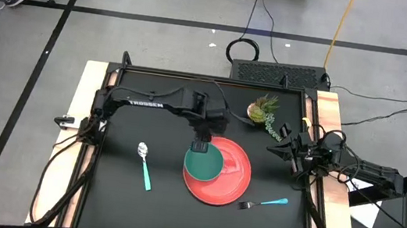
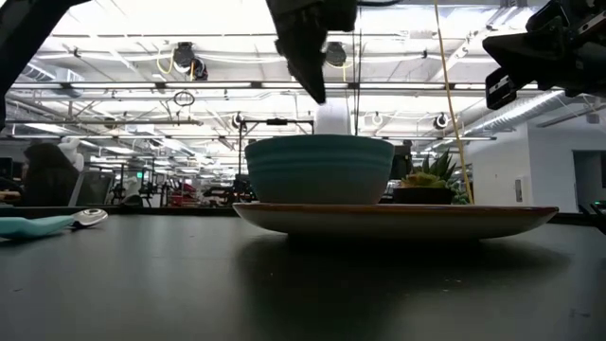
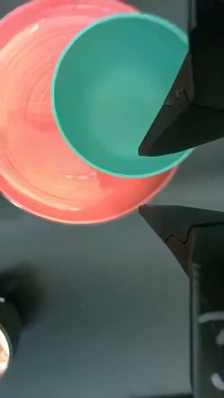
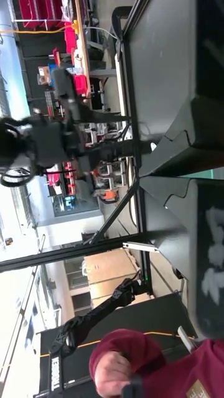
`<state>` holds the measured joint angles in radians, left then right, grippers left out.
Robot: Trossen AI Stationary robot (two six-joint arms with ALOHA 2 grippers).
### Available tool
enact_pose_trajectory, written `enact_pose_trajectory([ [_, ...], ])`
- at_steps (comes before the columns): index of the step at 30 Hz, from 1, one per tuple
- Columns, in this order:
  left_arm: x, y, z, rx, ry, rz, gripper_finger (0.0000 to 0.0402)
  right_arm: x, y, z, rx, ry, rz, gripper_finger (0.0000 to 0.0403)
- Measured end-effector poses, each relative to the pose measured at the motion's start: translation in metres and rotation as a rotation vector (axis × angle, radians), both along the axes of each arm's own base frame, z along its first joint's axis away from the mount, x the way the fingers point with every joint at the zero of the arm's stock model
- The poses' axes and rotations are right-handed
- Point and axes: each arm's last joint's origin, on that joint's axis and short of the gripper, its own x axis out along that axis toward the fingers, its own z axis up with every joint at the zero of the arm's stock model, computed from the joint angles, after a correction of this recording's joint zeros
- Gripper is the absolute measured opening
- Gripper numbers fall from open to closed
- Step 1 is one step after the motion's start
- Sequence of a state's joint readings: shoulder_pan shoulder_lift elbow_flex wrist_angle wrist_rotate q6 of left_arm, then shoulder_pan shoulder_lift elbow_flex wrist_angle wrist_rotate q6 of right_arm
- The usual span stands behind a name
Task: Set table place
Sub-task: Put the green bowl on the orange plate
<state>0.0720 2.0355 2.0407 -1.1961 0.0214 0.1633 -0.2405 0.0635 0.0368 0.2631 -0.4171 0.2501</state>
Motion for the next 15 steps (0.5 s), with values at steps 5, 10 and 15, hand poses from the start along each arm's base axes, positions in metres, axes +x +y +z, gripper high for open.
enact_pose_trajectory([
  [5,-0.023,0.003,0.025,-0.018,-0.051,0.033,0.0143,0.001,0.000,-0.001,0.002,0.007,0.000,0.0000],
  [10,-0.051,0.001,0.050,-0.017,-0.168,0.038,0.0143,0.002,0.000,-0.002,0.005,0.019,0.000,0.0000],
  [15,-0.084,-0.003,0.061,-0.038,-0.289,0.047,0.0143,0.003,-0.001,-0.002,0.006,0.023,-0.001,0.0000],
])
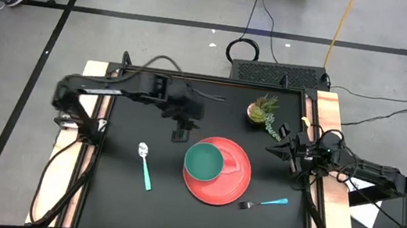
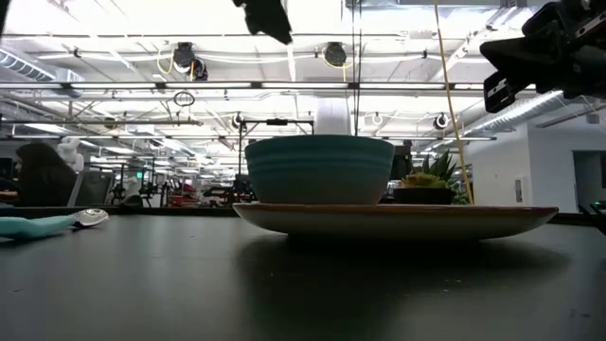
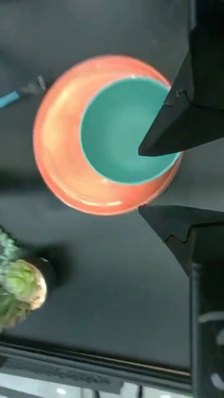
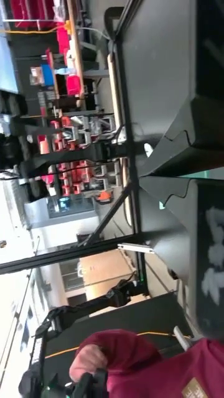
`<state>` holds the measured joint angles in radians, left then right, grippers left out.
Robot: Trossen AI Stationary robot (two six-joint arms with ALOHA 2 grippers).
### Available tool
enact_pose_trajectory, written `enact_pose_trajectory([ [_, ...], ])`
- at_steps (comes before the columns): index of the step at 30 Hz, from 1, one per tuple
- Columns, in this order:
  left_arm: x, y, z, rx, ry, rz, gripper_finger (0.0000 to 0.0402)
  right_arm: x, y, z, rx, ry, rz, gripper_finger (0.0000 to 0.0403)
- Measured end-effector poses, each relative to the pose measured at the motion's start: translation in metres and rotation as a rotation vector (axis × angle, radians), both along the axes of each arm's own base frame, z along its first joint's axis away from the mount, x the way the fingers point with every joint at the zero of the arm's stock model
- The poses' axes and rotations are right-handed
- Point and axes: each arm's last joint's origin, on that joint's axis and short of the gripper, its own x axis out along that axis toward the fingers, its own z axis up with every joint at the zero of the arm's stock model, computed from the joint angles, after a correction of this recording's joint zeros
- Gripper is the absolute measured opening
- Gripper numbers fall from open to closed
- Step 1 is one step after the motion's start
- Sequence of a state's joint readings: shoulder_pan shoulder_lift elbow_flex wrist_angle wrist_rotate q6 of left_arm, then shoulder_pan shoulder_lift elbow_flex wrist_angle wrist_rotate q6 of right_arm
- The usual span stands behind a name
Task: Set table place
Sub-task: Put the green bowl on the orange plate
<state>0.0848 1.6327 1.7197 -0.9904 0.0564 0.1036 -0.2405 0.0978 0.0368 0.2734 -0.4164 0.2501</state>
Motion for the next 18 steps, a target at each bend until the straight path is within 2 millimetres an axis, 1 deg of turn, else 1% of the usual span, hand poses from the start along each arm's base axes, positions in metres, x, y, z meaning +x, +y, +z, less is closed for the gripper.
enact_pose_trajectory([
  [5,-0.034,-0.006,0.002,-0.034,-0.129,-0.064,0.0143,0.000,0.000,0.000,-0.001,-0.002,0.000,0.0000],
  [8,-0.054,-0.008,0.002,-0.047,-0.191,-0.060,0.0143,0.000,0.000,0.000,-0.001,-0.002,0.000,0.0000],
  [10,-0.063,-0.007,0.003,-0.053,-0.235,-0.018,0.0143,0.000,0.000,0.000,-0.001,-0.002,0.000,0.0000],
  [15,-0.080,-0.004,-0.003,-0.047,-0.222,0.015,0.0143,0.000,0.000,0.000,-0.001,-0.003,0.000,0.0000],
  [18,-0.089,-0.005,-0.002,-0.031,-0.234,0.046,0.0143,0.001,0.000,0.000,-0.001,-0.003,0.000,0.0000],
])
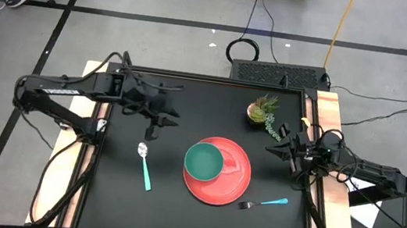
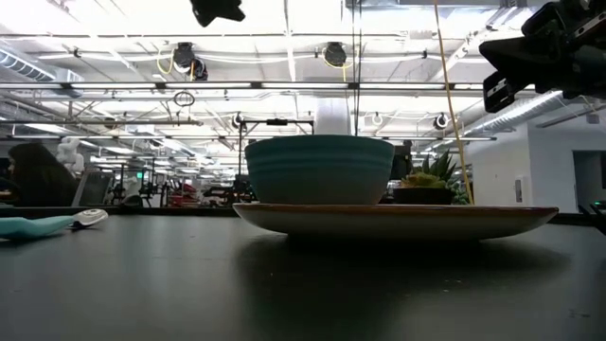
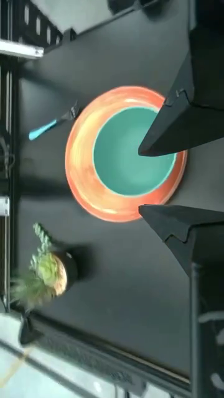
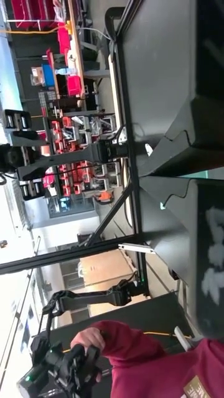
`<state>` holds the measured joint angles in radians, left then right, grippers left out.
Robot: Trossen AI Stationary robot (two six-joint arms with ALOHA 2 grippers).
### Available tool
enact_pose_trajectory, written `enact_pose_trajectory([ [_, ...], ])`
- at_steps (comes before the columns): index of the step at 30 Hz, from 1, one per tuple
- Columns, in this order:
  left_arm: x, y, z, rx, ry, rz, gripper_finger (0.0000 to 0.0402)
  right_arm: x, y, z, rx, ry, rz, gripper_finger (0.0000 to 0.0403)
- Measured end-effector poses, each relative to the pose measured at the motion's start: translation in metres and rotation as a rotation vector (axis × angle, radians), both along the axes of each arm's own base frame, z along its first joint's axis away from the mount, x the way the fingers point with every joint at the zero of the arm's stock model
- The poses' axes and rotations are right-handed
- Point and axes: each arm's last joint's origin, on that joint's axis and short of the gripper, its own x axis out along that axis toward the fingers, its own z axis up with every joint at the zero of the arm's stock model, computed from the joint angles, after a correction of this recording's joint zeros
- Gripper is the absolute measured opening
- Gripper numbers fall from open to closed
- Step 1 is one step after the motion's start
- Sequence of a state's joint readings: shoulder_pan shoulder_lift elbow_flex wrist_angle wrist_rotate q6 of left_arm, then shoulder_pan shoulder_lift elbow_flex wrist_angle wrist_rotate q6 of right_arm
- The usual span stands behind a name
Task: Set table place
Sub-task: Put the green bowl on the orange plate
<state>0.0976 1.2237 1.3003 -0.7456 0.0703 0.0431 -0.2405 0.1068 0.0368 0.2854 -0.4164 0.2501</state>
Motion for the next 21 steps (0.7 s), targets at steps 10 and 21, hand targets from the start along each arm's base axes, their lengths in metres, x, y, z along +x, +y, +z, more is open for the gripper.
enact_pose_trajectory([
  [10,-0.029,-0.011,-0.032,-0.068,0.014,0.004,0.0143,0.000,0.000,0.000,0.000,0.002,0.000,0.0000],
  [21,-0.092,-0.018,-0.060,-0.139,-0.256,-0.018,0.0143,0.000,0.000,0.000,0.001,0.002,0.000,0.0000],
])
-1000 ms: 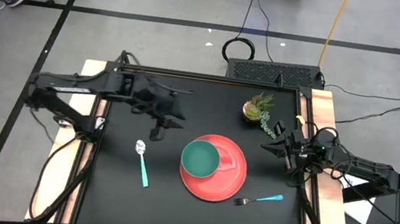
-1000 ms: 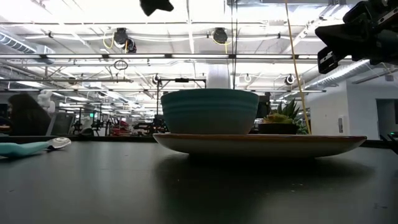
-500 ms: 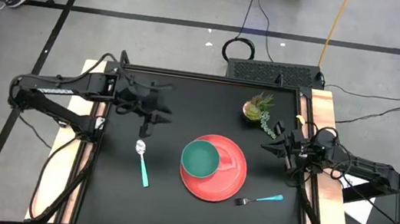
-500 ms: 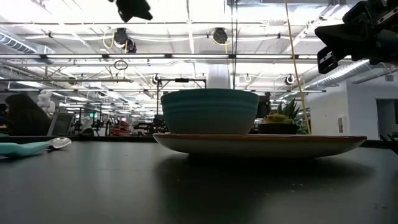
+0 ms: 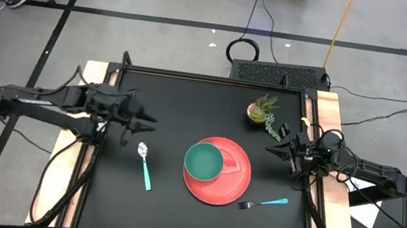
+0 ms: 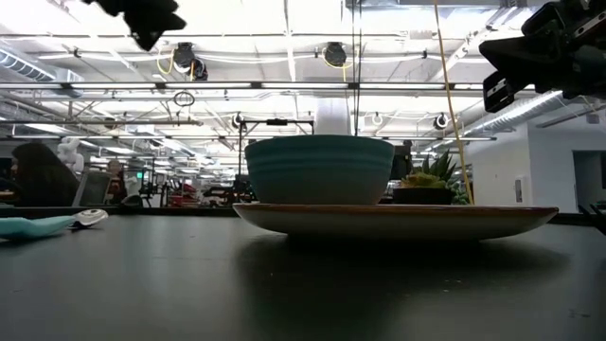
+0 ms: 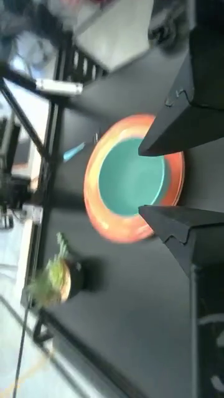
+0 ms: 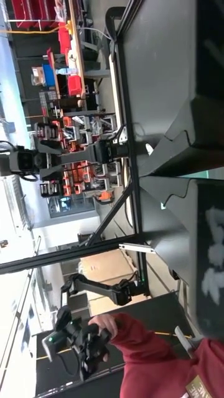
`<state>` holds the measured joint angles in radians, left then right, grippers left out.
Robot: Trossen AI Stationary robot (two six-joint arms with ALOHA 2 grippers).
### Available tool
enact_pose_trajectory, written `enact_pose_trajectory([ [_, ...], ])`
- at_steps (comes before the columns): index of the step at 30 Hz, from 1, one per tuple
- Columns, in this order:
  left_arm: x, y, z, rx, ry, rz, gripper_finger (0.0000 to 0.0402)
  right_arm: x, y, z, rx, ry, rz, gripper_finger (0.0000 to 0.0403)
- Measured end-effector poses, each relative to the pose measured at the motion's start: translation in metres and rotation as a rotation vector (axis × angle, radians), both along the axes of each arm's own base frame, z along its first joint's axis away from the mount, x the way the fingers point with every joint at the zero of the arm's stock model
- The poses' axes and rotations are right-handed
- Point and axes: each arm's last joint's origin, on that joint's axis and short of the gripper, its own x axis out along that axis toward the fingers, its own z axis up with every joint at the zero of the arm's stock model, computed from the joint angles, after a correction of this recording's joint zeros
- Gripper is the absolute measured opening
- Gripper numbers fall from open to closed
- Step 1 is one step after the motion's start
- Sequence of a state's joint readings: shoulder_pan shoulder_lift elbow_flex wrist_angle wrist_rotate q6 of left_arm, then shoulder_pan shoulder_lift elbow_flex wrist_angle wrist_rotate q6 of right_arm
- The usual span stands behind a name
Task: Set table place
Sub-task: Put the green bowl on the orange plate
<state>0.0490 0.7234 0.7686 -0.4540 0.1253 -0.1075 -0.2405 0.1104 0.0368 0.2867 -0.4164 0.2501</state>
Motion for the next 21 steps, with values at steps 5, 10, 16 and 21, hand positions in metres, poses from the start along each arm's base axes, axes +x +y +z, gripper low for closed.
enact_pose_trajectory([
  [5,-0.015,-0.005,-0.021,-0.023,-0.028,-0.152,0.0143,0.000,0.000,0.000,0.000,-0.001,0.000,0.0000],
  [10,-0.019,-0.008,-0.038,0.002,-0.070,-0.257,0.0143,0.000,0.000,0.000,0.000,0.000,0.000,0.0000],
  [16,-0.019,-0.008,-0.043,0.004,-0.091,-0.262,0.0143,0.000,0.000,0.000,0.018,0.003,0.003,0.0000],
  [21,-0.012,-0.007,-0.044,-0.023,-0.249,-0.213,0.0143,0.000,0.000,0.000,0.018,0.003,0.003,0.0000],
])
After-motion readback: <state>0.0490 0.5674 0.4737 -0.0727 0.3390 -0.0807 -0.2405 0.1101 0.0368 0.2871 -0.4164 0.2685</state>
